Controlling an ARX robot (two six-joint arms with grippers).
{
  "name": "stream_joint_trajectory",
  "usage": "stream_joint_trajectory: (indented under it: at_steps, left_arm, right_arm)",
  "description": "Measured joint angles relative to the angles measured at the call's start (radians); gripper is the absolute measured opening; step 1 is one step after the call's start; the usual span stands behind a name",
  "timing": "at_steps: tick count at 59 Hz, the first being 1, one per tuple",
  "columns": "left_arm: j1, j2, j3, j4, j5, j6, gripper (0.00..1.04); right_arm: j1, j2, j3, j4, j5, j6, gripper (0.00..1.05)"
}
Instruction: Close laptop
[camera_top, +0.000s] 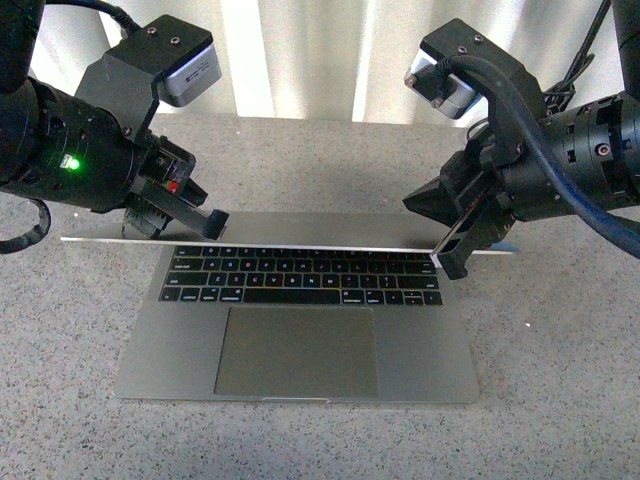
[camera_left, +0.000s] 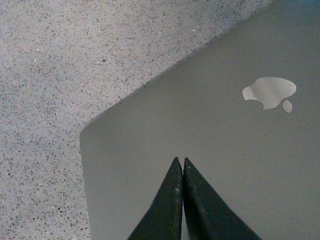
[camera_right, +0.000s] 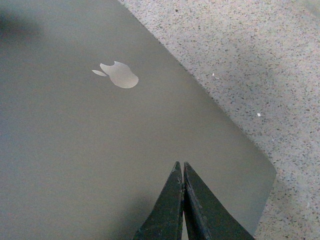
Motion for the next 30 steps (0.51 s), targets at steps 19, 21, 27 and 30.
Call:
stream_joint_trajectory:
  at_steps: [19,21,27,30]
  left_arm:
    - [-0.005,0.012,-0.014,0.021,0.005,-0.02,0.04]
    - [-0.005,0.014,-0.014,0.021,0.007,-0.021,0.04]
    - [-0.008,0.021,-0.018,0.025,0.01,-0.025,0.04]
    - [-0.008,0.023,-0.019,0.027,0.012,-0.027,0.04]
  right_arm:
    - [0.006,0.001,-0.04,0.032,-0.001,0.023,0.01]
    - [0.006,0.002,-0.045,0.034,-0.001,0.025,0.01]
    - [0.006,0.005,-0.054,0.041,-0.001,0.027,0.01]
    - [0.006,0.006,-0.058,0.043,-0.001,0.028,0.01]
